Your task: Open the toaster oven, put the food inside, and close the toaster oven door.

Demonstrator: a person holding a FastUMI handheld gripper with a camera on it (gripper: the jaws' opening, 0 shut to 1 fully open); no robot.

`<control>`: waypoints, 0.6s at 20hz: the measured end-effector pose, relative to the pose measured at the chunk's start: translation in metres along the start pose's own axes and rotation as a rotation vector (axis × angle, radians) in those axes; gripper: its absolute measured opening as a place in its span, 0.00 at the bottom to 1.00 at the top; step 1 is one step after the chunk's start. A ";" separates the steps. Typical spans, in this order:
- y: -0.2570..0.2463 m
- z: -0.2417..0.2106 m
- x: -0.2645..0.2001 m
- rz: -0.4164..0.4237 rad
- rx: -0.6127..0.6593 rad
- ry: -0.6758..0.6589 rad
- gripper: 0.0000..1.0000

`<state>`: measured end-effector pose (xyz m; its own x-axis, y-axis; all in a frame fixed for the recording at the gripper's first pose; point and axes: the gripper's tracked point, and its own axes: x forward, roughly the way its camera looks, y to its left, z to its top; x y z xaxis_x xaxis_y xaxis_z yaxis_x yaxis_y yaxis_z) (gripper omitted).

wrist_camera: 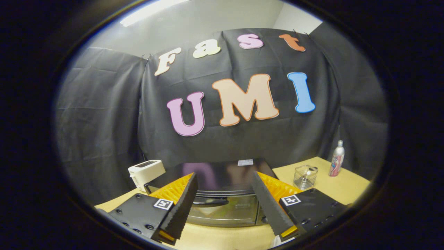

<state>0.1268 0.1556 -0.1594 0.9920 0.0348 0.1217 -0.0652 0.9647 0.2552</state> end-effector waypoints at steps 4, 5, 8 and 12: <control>-0.005 0.048 -0.024 -0.001 -0.062 -0.050 1.00; -0.009 0.058 -0.030 -0.015 -0.095 -0.061 1.00; -0.012 0.080 -0.049 -0.036 -0.167 -0.077 1.00; -0.011 0.097 -0.067 -0.052 -0.222 -0.098 1.00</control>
<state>0.0504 0.1170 -0.0776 0.9775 -0.0313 0.2088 0.0218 0.9986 0.0477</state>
